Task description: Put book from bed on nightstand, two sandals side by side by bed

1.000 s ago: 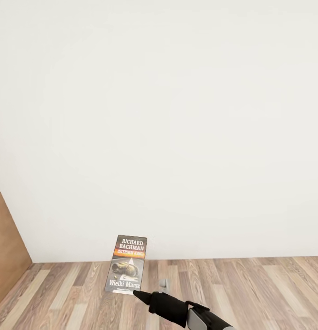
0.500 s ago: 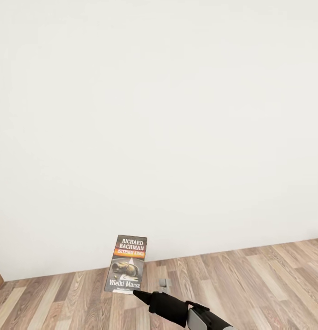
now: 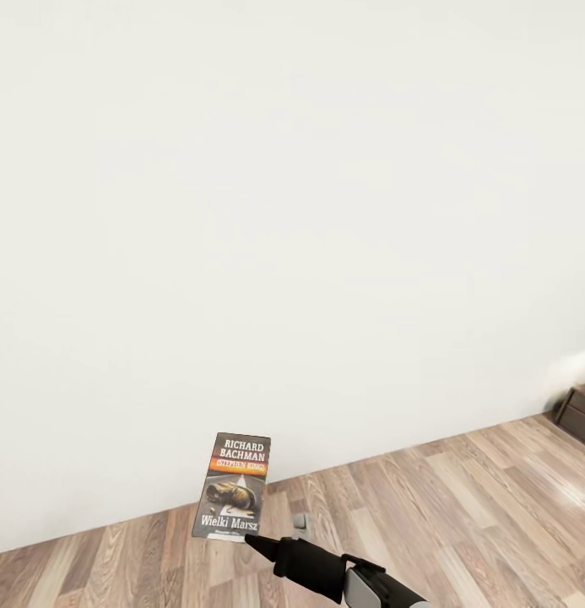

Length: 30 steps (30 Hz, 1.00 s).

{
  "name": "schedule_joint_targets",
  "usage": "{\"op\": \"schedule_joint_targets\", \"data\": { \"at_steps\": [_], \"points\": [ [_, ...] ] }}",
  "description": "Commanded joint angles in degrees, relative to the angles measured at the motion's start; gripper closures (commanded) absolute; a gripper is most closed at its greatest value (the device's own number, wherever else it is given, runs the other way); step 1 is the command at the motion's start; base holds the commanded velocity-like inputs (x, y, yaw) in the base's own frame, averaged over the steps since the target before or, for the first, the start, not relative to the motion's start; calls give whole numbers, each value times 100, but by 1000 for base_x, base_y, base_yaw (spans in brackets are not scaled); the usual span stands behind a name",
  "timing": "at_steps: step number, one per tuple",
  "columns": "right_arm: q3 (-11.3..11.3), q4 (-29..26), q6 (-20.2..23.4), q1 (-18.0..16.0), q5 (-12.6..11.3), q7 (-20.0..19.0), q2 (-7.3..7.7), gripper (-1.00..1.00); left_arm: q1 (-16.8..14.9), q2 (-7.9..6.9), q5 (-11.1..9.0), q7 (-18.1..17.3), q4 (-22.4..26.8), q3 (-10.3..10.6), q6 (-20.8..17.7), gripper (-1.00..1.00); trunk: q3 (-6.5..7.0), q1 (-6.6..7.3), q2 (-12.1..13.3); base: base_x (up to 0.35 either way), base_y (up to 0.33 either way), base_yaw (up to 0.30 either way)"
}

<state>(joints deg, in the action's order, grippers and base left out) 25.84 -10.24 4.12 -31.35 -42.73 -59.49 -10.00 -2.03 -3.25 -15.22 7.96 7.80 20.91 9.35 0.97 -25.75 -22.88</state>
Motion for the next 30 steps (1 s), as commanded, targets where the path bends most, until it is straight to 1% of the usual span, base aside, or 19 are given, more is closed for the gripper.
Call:
{"op": "schedule_joint_targets", "data": {
  "at_steps": [1,11,30],
  "points": [
    [27,5,42,-4,-60,-10,0,100,1,-4,-48,22,2,51,14,-100,-7,-3,-4,108,78,-249],
    [27,5,41,-5,-60,-10,0,100,1,-10,-45,22,2,53,14,-100,-52,-3,-4,149,91,-249],
    [27,5,42,-7,-60,-18,0,100,1,-17,-44,22,0,54,15,-100,-159,-3,-4,93,9,-227]
  ]
}}
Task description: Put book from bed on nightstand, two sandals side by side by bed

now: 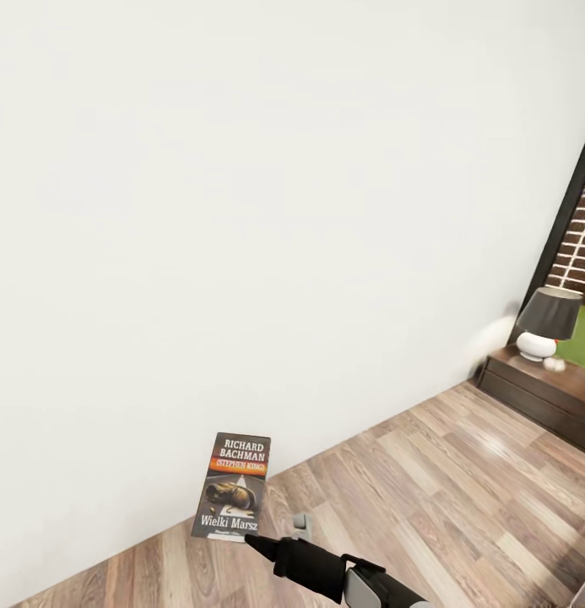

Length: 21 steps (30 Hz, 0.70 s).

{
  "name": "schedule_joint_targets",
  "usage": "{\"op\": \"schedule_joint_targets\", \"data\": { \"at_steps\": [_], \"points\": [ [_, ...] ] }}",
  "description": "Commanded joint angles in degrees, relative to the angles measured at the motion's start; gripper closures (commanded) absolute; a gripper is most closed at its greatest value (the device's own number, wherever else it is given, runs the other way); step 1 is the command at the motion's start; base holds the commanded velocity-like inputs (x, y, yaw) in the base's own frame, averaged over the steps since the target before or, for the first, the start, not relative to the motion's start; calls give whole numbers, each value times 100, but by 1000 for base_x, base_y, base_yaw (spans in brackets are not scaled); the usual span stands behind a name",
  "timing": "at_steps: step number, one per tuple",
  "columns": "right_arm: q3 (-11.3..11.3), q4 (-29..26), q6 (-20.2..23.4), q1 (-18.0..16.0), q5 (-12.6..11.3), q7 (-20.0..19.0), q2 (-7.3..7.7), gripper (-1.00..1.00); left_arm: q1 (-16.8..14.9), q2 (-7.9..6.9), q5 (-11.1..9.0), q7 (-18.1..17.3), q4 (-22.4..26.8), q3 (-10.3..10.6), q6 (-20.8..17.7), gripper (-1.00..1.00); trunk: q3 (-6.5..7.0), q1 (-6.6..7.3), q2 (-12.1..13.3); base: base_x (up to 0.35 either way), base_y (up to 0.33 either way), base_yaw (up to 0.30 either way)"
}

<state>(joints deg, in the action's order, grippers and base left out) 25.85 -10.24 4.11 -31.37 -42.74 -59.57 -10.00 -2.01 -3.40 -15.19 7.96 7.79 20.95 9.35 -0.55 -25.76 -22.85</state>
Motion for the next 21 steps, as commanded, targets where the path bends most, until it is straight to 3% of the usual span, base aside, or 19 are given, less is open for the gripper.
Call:
{"op": "schedule_joint_targets", "data": {
  "at_steps": [1,14,21],
  "points": [
    [26,4,42,-4,-59,-10,0,100,-1,-2,-49,22,1,50,15,-100,-11,-3,-7,31,1,-169],
    [26,4,40,-3,-59,-11,0,100,-1,-3,-54,22,-4,50,15,-100,-33,-3,-7,50,41,-61],
    [26,4,41,-4,-59,-11,0,100,-1,-3,-54,22,-5,50,15,-100,-44,-3,-7,133,117,-165]
  ]
}}
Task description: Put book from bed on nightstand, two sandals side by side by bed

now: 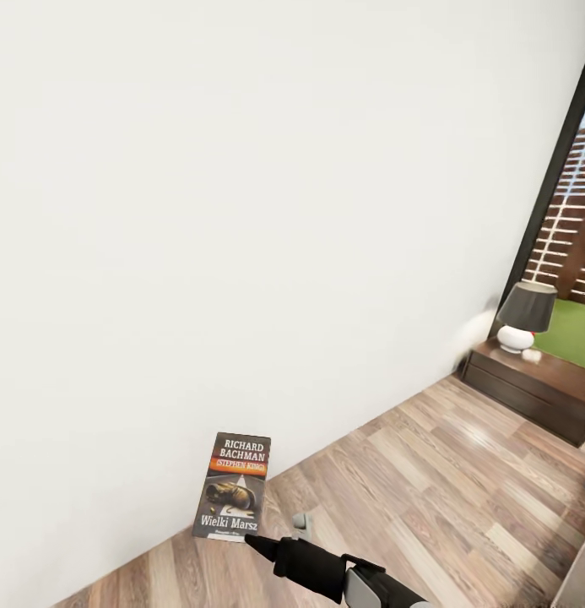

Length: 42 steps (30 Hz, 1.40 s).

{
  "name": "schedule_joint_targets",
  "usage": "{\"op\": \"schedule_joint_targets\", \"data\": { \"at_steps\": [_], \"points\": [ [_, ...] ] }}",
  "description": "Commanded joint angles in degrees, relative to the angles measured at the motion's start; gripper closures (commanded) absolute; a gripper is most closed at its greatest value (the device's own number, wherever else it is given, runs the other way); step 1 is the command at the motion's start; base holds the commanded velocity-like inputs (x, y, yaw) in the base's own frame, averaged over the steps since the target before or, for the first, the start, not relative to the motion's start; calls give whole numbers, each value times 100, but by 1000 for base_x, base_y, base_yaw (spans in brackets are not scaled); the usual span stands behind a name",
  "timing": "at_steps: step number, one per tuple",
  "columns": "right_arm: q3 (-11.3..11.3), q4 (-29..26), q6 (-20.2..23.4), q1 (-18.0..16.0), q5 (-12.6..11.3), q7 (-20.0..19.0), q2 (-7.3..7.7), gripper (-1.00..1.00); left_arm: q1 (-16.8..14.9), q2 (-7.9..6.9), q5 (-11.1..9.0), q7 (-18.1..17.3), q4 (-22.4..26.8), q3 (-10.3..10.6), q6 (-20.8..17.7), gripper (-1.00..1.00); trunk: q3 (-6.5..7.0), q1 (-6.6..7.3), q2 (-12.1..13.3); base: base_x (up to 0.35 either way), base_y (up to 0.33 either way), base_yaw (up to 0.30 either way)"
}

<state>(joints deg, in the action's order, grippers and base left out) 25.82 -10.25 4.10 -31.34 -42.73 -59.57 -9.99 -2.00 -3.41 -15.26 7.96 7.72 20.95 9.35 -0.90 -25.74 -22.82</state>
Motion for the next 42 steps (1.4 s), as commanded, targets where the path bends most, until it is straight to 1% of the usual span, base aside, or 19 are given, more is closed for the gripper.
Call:
{"op": "schedule_joint_targets", "data": {
  "at_steps": [1,16,29,42],
  "points": [
    [29,5,42,-6,-60,-11,0,100,-2,-2,-47,21,4,50,14,-100,-11,-5,-10,166,157,-223],
    [29,5,41,-7,-60,-11,0,100,-2,-7,-44,21,2,50,17,-100,-44,-5,-10,187,178,-253],
    [29,5,43,-5,-60,-11,0,100,-2,-6,-39,21,-5,50,126,-100,-74,-5,-10,41,30,-264],
    [28,5,45,-5,-60,-11,0,100,-2,-3,-32,21,-7,50,144,-100,-103,-5,-10,4,3,-265]
  ]
}}
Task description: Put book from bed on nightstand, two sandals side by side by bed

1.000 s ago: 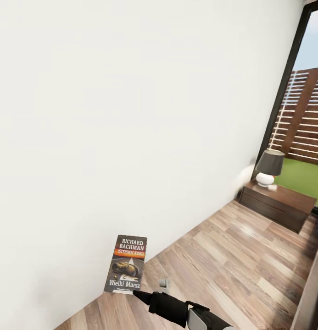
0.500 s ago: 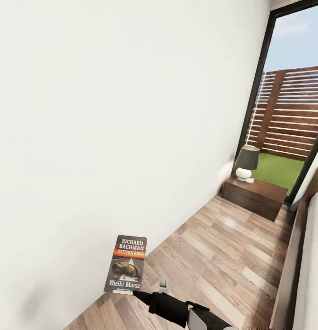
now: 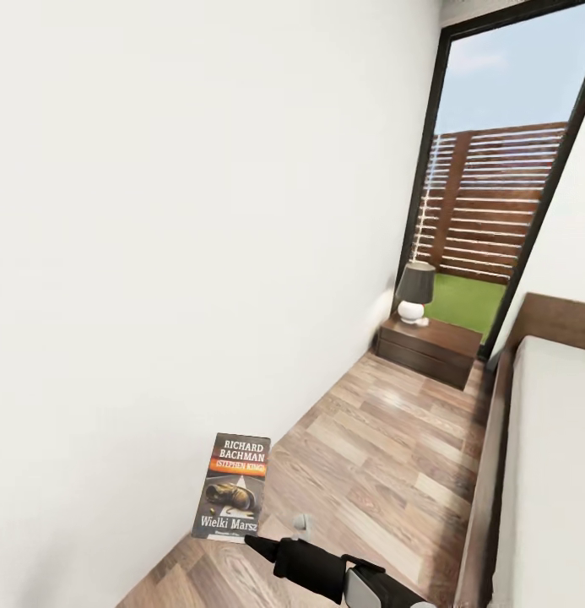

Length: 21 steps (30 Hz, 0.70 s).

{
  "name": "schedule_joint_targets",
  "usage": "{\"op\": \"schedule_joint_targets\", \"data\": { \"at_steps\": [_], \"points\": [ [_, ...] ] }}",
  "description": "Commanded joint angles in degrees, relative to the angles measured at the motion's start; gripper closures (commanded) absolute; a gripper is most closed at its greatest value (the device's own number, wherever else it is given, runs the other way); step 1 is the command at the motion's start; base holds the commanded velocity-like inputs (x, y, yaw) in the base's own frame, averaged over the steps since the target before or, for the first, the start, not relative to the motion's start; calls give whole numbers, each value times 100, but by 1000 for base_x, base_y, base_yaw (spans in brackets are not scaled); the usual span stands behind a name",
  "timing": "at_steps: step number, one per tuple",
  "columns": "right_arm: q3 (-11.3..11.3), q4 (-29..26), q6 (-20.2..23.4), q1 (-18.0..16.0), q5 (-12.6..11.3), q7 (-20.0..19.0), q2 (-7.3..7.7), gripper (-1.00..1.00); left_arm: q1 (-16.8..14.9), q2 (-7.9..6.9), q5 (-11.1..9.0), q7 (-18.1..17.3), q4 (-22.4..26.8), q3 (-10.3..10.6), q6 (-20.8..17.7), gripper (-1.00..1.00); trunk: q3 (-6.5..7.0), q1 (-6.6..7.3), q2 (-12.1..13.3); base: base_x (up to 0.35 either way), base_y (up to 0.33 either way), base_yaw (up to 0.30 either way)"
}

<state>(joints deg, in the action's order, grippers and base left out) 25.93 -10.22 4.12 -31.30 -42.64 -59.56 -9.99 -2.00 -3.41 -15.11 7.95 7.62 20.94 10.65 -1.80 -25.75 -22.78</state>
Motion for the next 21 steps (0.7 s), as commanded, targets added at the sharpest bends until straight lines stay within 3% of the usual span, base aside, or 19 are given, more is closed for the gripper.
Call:
{"op": "schedule_joint_targets", "data": {
  "at_steps": [1,10,21],
  "points": [
    [18,3,43,-8,-69,-12,-1,100,-2,-2,-47,23,3,50,15,-100,-15,-4,-14,1,1,-265],
    [15,3,40,-9,-69,-12,-1,100,-2,-2,-45,23,3,50,16,-100,-36,-4,-14,14,7,-265],
    [17,3,41,-8,-69,-12,-1,100,-2,-4,-48,23,1,50,29,-100,-61,-4,-14,114,94,-265]
  ]
}}
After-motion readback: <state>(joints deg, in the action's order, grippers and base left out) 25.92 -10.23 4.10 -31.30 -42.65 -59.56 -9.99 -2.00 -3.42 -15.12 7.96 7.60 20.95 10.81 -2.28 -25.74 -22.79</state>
